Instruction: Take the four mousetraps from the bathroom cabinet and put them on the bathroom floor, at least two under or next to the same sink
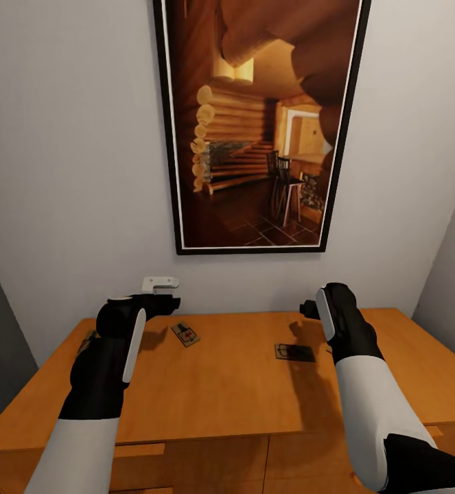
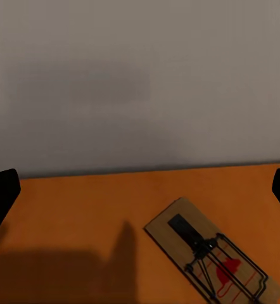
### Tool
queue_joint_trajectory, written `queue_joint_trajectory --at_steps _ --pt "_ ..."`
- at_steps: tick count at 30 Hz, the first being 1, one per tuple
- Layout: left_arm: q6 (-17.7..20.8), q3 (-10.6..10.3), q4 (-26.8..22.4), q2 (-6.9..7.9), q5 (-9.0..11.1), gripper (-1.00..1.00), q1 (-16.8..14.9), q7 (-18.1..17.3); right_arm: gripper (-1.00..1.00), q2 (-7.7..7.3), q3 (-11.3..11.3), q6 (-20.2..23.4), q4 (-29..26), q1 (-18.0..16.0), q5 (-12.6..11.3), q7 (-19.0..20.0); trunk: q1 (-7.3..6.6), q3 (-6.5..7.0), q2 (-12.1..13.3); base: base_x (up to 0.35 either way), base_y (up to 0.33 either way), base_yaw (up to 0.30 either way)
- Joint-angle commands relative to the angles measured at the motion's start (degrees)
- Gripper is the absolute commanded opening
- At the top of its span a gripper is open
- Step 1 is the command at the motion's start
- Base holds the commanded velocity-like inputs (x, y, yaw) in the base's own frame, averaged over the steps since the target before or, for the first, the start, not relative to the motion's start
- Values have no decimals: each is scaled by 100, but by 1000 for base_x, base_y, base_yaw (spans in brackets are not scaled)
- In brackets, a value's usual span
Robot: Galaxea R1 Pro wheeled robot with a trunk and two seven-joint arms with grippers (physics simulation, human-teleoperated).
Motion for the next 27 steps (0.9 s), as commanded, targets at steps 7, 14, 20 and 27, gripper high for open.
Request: queue_joint_trajectory --at_steps 7,14,20,27 --pt "21 -17 -4 -6 -17 100 6 -1 100 5 -14 21 -5 -6 5 -4 0 -7 -4 0 0 0" --pt "14 -11 -4 -2 -22 100 8 -1 100 5 -14 21 -6 -6 5 -4 0 -7 -4 0 0 0" --pt "-4 17 -4 1 -31 100 8 -1 100 5 -14 21 -6 -8 5 -4 0 -7 -4 0 0 0" --pt "-20 41 2 4 -35 100 9 -1 100 6 -14 21 -5 -5 3 -4 0 -7 -4 0 0 0"
